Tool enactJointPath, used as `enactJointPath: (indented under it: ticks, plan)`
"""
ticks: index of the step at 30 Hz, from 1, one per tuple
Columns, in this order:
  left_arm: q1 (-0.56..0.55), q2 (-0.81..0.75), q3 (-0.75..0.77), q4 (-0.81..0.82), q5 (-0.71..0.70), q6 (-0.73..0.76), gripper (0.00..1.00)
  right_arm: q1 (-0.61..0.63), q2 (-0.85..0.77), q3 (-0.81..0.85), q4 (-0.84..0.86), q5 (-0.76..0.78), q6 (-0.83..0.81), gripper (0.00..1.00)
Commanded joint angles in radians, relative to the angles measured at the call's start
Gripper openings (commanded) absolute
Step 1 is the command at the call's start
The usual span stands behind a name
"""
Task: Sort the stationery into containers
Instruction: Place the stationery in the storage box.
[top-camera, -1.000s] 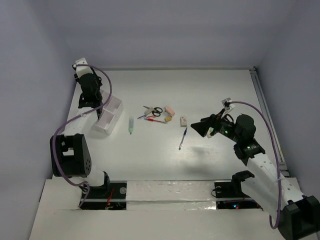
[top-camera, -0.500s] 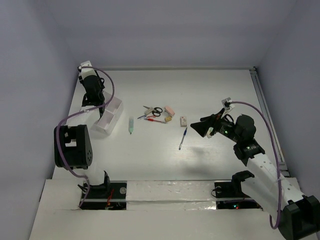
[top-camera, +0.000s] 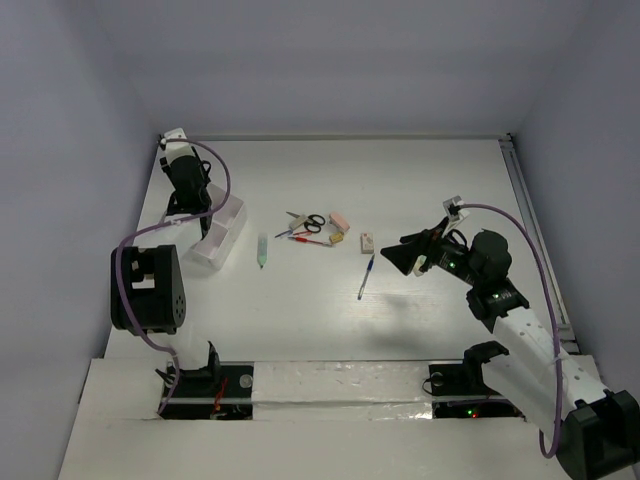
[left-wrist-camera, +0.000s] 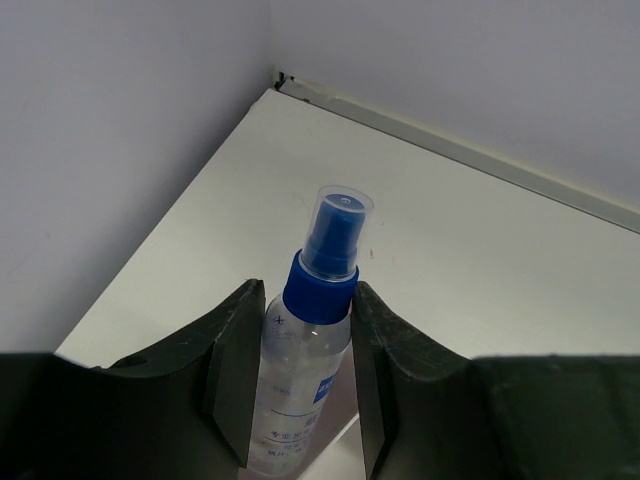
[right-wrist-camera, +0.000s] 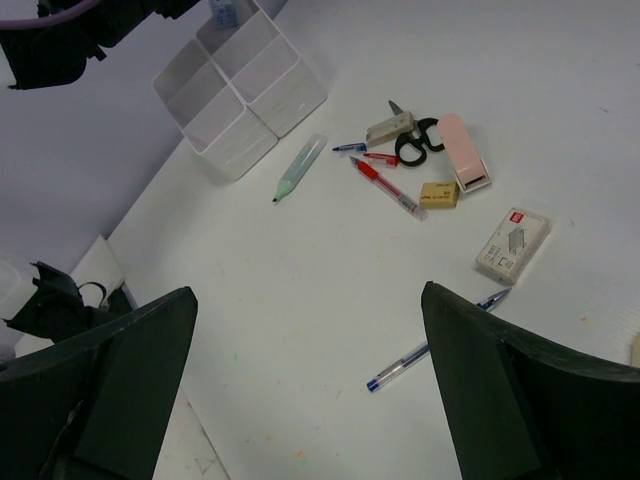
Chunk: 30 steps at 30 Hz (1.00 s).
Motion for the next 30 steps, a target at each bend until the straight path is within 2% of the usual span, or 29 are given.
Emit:
enactJointPath:
  ticks: [1,6,13,19,26,30]
  plan:
    - [0.006,-0.007,-0.010,0.079,-0.032,0.006,0.16,0.010,-0.013,0.003,0.055,-0.003,-0.021,1.00]
    - [0.006,-0.013,-0.015,0.079,-0.034,-0.003,0.29,0.010,-0.016,0.004,0.051,0.003,-0.024,1.00]
    - [0.006,-0.074,-0.019,0.079,-0.008,-0.016,0.61,0.010,-0.006,0.008,0.048,0.003,-0.024,1.00]
    - [0.006,-0.163,-0.006,0.060,0.017,-0.052,0.80,0.010,-0.002,0.009,0.045,0.017,-0.024,1.00]
    - [-0.041,-0.390,0.091,-0.071,0.121,-0.175,0.83,0.010,0.058,0.043,0.005,0.036,-0.033,0.97]
    - [-0.083,-0.508,0.129,-0.246,0.271,-0.258,0.83,0.010,0.096,0.066,-0.021,0.045,-0.044,0.90]
